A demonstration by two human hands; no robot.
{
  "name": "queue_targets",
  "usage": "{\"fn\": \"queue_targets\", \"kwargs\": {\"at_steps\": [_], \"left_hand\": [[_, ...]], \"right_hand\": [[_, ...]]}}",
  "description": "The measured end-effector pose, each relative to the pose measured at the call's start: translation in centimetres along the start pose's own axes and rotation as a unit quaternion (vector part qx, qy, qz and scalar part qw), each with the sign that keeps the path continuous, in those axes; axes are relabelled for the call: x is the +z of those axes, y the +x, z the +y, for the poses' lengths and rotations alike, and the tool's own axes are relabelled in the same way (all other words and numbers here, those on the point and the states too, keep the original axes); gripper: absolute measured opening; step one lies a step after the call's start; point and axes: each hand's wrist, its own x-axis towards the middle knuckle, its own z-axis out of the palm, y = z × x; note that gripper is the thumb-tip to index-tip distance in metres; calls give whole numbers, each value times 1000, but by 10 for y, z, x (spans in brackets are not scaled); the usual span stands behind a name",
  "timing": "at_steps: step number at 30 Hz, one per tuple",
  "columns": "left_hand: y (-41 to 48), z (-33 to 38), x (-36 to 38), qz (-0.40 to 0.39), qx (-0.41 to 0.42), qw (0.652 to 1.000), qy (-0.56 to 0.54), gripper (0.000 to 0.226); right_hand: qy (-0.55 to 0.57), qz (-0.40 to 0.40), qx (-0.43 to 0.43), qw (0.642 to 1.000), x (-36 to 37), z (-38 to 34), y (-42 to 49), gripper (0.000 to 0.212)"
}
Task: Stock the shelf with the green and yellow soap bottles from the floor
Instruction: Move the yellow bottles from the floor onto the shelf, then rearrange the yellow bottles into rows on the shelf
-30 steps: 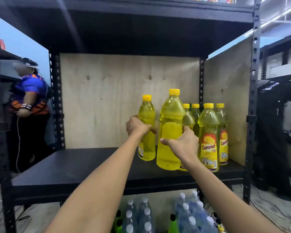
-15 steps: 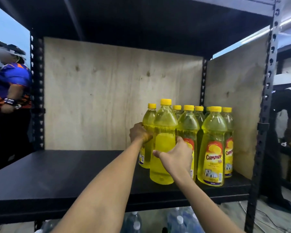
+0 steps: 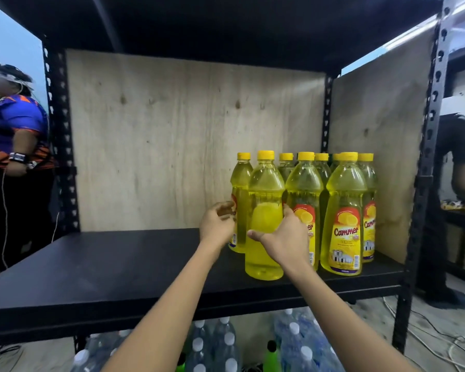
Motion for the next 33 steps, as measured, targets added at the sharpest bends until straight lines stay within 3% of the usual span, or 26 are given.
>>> {"fn": "queue_targets", "kwargs": {"at_steps": [4, 6, 10, 12, 18, 23, 25, 28, 31, 33], "left_hand": [[-49, -5, 2, -2, 15, 998, -64, 51], [-70, -1, 8, -3, 10, 996, -91, 55], [-105, 14, 33, 12, 23, 997, 74, 116], [-115, 21, 50, 30, 26, 990, 137, 127], [-117, 18, 65, 95, 13, 981, 168, 115], [-120, 10, 58, 51, 10, 990, 133, 106], [-114, 8, 46, -5, -6, 995, 99, 108], [-108, 6, 25, -83, -7, 996, 46, 100], [-109, 5, 10, -111, 22, 993, 18, 79], [-109, 4, 0, -124, 30, 992, -1, 70]], "right_hand": [[10, 34, -72, 997, -24, -20, 14, 94], [74, 25, -56, 995, -38, -34, 34, 96], [135, -99, 10, 986, -59, -51, 78, 84], [111, -156, 20, 981, -62, -56, 86, 77], [64, -105, -17, 992, -59, -57, 79, 84], [13, -64, -90, 994, -59, -63, 68, 95], [17, -148, -70, 986, -70, -63, 73, 97], [97, -326, -25, 940, -89, -60, 81, 88], [186, -382, -21, 905, -90, -60, 76, 85], [172, -374, -56, 910, -86, -65, 68, 89]]}}
